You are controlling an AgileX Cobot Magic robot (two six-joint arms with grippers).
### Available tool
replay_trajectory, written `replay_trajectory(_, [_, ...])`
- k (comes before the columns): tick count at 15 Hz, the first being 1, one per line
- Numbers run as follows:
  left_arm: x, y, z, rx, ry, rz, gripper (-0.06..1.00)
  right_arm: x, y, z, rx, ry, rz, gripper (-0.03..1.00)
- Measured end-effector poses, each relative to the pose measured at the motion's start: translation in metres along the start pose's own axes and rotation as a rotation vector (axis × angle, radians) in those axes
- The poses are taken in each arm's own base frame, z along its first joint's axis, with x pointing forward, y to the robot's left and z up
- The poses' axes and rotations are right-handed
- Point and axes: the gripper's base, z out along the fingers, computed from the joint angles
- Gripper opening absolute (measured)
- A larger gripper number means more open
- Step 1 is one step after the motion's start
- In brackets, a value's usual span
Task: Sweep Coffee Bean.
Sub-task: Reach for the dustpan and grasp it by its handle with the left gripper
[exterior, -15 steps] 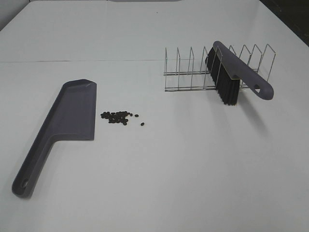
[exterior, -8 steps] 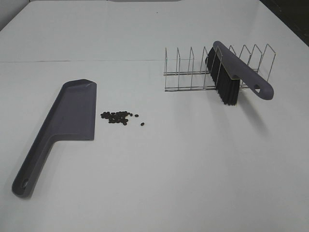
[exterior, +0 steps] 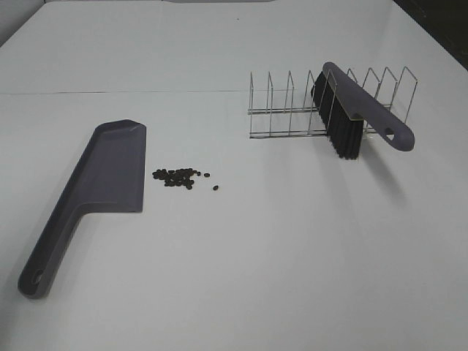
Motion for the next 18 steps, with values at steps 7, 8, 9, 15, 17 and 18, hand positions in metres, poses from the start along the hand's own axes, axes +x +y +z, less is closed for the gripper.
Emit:
replay_trajectory(7, [-0.053,0.003,0.091,-0.004,0.293,-0.002,0.9,0.0,0.0,0.0,0.0,0.0,0.0,0.76])
replay_trajectory(8, [-0.058,-0.003,0.101,0.009,0.303,0.015,0.9,0.0,0.0,0.0,0.0,0.0,0.0,0.76])
replay_trajectory(9, [-0.06,-0.007,0.107,0.017,0.312,0.021,0.9,0.0,0.0,0.0,0.0,0.0,0.0,0.76])
replay_trajectory(15, [-0.06,-0.054,0.188,0.048,0.498,0.026,0.9,0.0,0.0,0.0,0.0,0.0,0.0,0.76])
replay_trajectory(17, [-0.056,-0.059,0.211,0.034,0.549,0.0,0.9,0.0,0.0,0.0,0.0,0.0,0.0,0.76])
replay_trajectory(18, [-0.052,-0.059,0.221,0.025,0.573,-0.011,0.9,0.0,0.0,0.0,0.0,0.0,0.0,0.76])
